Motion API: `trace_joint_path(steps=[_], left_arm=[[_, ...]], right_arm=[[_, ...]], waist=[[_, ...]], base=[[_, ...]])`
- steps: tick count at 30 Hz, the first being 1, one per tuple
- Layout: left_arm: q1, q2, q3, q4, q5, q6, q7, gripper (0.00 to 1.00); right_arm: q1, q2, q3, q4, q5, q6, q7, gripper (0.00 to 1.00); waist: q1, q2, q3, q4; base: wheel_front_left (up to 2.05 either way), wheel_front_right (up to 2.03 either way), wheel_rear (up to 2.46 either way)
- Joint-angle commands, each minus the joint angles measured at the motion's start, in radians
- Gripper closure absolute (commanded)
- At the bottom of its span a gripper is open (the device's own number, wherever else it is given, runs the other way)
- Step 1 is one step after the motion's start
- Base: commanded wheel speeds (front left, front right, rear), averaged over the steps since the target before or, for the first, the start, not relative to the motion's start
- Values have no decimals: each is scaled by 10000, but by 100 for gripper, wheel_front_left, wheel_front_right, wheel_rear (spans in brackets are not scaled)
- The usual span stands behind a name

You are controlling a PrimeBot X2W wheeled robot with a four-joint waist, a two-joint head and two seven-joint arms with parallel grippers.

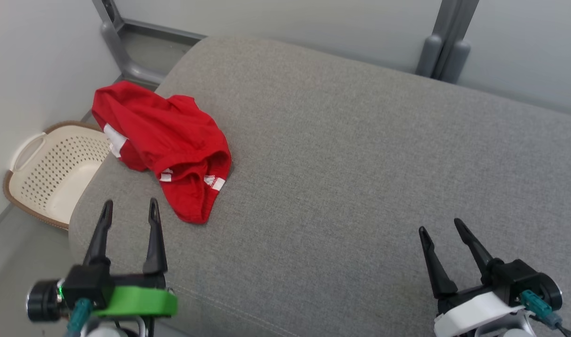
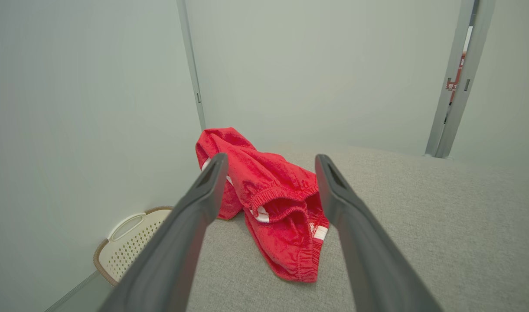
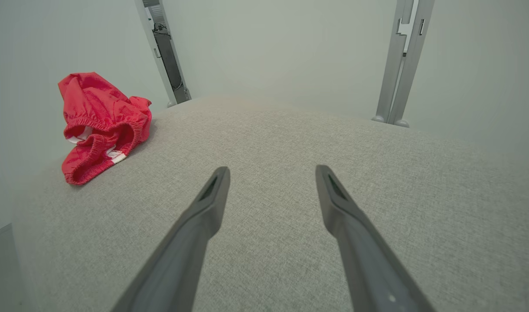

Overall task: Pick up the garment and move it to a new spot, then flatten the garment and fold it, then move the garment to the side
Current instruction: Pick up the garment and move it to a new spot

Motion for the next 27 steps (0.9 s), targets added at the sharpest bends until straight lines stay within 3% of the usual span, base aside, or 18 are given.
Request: trace_joint_path(steps=[1, 8, 16, 20, 27], left_arm=[[-710, 118, 121, 136, 142, -165, -1, 0], [-3695, 711, 751, 2500, -222, -613, 1, 0], [-6961, 1422, 1695, 6291, -1893, -953, 1060, 0], [-8066, 1780, 2120, 8017, -2496, -890, 1981, 0], [-8991, 1858, 2056, 9574, -3630, -1133, 2224, 0]], right_arm=[[-256, -240, 19, -93, -79, -19, -25, 0], [-905, -1077, 54, -353, -94, -19, -25, 0], [-1377, -1633, -138, -722, -138, -19, -25, 0], [-1553, -1825, -211, -881, -148, -19, -25, 0], [-1862, -1885, -490, -1037, -188, -19, -25, 0]], waist=[[0, 0, 1167, -52], [0, 0, 2465, -349], [0, 0, 3443, -882], [0, 0, 3918, -1091], [0, 0, 4588, -1363]], base=[[0, 0, 0], [0, 0, 0], [0, 0, 0], [0, 0, 0], [0, 0, 0]])
